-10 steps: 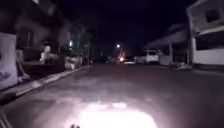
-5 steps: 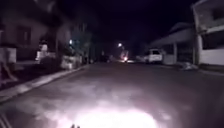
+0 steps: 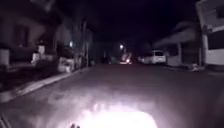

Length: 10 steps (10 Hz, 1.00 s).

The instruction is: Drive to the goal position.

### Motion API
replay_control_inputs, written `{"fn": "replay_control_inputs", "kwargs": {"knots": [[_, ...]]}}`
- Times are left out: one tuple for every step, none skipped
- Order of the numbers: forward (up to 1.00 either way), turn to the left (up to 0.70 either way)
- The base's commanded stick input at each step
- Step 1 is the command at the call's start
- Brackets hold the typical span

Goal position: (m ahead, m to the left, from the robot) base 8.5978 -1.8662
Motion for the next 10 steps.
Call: {"fn": "replay_control_inputs", "kwargs": {"knots": [[1.0, 0.0], [1.0, 0.0], [1.0, 0.0], [1.0, 0.0], [1.0, 0.0], [1.0, 0.0], [1.0, 0.0], [1.0, 0.0], [1.0, 0.0], [1.0, 0.0]]}}
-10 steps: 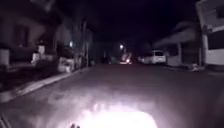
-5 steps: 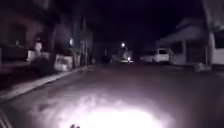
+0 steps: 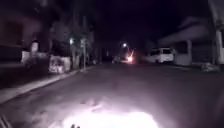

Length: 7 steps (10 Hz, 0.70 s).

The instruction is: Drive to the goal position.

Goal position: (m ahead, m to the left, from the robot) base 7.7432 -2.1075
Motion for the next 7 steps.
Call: {"fn": "replay_control_inputs", "kwargs": {"knots": [[1.0, 0.0], [1.0, 0.0], [1.0, -0.03], [1.0, -0.19], [1.0, -0.27], [1.0, -0.27], [1.0, -0.15]]}}
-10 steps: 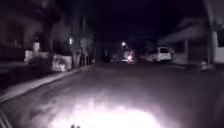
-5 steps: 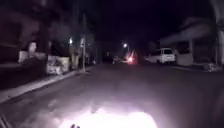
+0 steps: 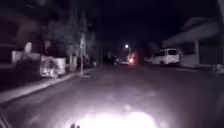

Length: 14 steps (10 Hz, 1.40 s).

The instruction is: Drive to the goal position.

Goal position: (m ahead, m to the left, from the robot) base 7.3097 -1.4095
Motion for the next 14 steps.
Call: {"fn": "replay_control_inputs", "kwargs": {"knots": [[1.0, 0.0], [1.0, 0.0], [1.0, 0.0], [1.0, 0.0], [1.0, 0.0], [1.0, 0.0], [1.0, 0.0], [1.0, 0.0], [1.0, 0.0], [1.0, 0.0], [1.0, 0.0], [1.0, 0.0], [1.0, 0.0], [1.0, 0.0]]}}
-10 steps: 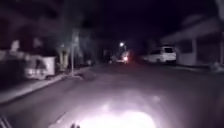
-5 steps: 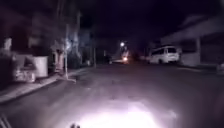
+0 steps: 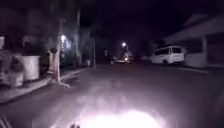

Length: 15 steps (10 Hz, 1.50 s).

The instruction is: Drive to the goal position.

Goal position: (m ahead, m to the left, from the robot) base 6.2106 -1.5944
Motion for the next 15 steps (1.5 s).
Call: {"fn": "replay_control_inputs", "kwargs": {"knots": [[1.0, 0.0], [1.0, 0.0], [1.0, 0.0], [1.0, -0.27], [1.0, -0.27], [1.0, -0.27], [1.0, -0.27], [1.0, -0.27], [1.0, -0.27], [1.0, 0.0], [1.0, 0.0], [1.0, 0.0], [1.0, 0.0], [1.0, 0.0], [1.0, -0.11]]}}
